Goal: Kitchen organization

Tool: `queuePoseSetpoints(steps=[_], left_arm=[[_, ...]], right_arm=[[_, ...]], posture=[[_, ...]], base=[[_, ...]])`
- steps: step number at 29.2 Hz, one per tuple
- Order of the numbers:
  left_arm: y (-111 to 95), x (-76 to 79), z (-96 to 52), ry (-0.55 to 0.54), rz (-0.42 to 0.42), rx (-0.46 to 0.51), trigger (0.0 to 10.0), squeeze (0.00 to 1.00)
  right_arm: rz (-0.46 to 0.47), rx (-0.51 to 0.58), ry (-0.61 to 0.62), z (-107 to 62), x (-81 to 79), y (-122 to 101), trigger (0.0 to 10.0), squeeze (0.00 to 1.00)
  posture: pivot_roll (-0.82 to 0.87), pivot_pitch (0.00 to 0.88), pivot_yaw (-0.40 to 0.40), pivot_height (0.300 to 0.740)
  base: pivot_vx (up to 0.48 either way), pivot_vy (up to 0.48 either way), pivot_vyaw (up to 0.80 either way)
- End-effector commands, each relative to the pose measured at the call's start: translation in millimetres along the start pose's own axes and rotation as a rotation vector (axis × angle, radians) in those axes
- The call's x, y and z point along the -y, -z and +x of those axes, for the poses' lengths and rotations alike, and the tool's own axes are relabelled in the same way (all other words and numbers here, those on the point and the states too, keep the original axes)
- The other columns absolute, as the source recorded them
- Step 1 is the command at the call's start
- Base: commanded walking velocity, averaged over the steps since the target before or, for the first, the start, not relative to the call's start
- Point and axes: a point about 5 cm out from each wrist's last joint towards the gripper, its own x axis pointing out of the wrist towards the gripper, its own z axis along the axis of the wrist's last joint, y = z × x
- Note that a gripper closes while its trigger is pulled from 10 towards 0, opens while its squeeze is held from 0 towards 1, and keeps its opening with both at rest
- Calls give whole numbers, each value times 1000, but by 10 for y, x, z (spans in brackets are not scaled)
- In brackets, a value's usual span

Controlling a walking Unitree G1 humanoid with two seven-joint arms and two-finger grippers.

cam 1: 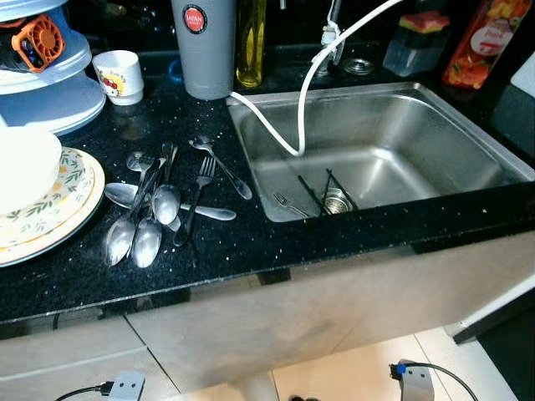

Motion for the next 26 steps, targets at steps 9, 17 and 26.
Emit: queuePoseSetpoints(steps=[9,17,26], left_arm=[[183,22,-7,15,22,-55,10000,0],[125,-34,-14,5,14,-34,10000,0],[104,-66,-19,-2,6,-23,10000,0]], right_arm=[[14,-28,1,-8,-7,105,10000,0],[6,-30,-20,2,-87,102,10000,0],[-8,-25,-33,9,-123,65,10000,0]], posture=[[-17,90,-12,740],[-5,83,-18,740],[-3,81,-25,740]], base=[[-309,0,0],[-309,0,0],[-307,0,0]])
